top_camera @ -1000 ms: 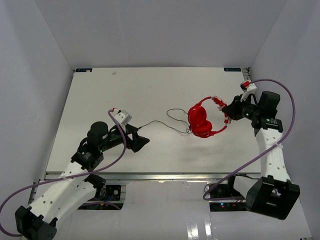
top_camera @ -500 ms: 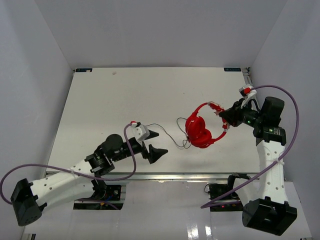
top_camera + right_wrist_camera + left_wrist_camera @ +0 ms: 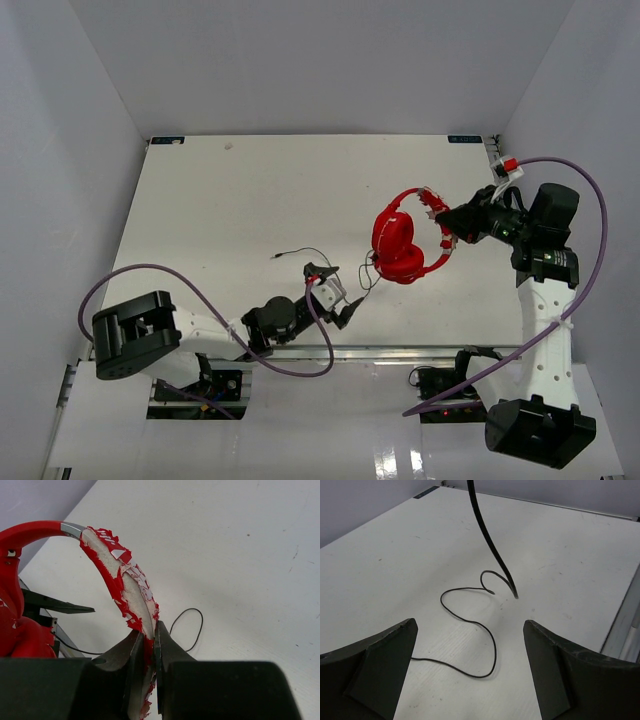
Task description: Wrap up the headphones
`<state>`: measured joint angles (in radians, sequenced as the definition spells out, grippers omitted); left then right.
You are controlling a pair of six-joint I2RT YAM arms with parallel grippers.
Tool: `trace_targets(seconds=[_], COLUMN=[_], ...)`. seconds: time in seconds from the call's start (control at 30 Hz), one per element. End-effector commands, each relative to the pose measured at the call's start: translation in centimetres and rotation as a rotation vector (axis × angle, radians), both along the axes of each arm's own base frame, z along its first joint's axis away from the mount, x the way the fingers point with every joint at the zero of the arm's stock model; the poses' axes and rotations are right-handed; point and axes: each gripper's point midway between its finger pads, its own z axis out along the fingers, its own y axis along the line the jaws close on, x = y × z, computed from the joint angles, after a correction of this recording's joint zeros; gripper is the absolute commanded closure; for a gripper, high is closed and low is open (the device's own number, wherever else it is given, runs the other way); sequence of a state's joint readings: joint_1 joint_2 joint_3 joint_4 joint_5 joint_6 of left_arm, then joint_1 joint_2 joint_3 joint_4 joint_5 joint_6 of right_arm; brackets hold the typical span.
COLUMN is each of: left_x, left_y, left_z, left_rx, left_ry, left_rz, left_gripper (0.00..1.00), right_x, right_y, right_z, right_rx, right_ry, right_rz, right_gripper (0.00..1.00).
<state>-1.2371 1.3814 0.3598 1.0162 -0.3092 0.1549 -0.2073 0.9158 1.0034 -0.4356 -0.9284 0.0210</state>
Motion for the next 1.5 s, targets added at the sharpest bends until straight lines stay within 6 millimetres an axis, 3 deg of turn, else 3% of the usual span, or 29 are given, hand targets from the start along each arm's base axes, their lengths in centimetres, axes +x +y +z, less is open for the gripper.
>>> trace_targets(seconds=[0.0, 0.2, 0.37, 0.47, 0.53, 0.63, 0.7, 0.9, 1.27, 1.47], left_x=[1.5, 2.1, 2.3, 2.4, 2.3, 1.9, 1.8, 1.4, -0.8, -0.7], left_y=[-1.6, -3.0, -4.0, -4.1, -4.4, -4.6, -5.5, -7.0, -6.0, -7.4], left_z=[4.3, 4.9, 3.2, 3.2, 2.0, 2.6, 1.8, 3.1, 5.1, 7.0], left_rx=[-0.159, -0.229, -0.234, -0.291, -0.287, -0.364, -0.363, -0.397, -0.437, -0.518], left_ry=[-0.078, -0.080, -0.057, -0.084, -0.085, -0.107, -0.095, -0.120, -0.096, -0.091], left_rz=[0.052, 0.055, 0.039, 0.039, 0.025, -0.004, -0.022, -0.072, -0.173, -0.199], left_gripper=[0.02, 0.02, 0.02, 0.02, 0.03, 0.05, 0.07, 0.10, 0.07, 0.09], right_x=[-0.8, -1.0, -0.9, -0.7, -0.6, -0.4, -0.2, 0.0, 0.8, 0.4], right_y=[1.2, 1.6, 1.6, 1.7, 1.7, 1.7, 1.7, 1.7, 1.2, 1.3], right_z=[4.6, 5.4, 6.6, 7.2, 7.5, 7.6, 7.7, 7.2, 6.0, 6.1], right_rx=[0.086, 0.125, 0.142, 0.163, 0.166, 0.175, 0.186, 0.202, 0.186, 0.181], right_ry=[-0.059, -0.051, -0.051, -0.038, -0.038, -0.025, -0.016, 0.000, 0.006, 0.000], right_rz=[0.059, 0.070, 0.069, 0.069, 0.069, 0.068, 0.067, 0.064, 0.032, 0.034], right_gripper=[0.92, 0.92, 0.92, 0.92, 0.92, 0.92, 0.92, 0.92, 0.92, 0.92])
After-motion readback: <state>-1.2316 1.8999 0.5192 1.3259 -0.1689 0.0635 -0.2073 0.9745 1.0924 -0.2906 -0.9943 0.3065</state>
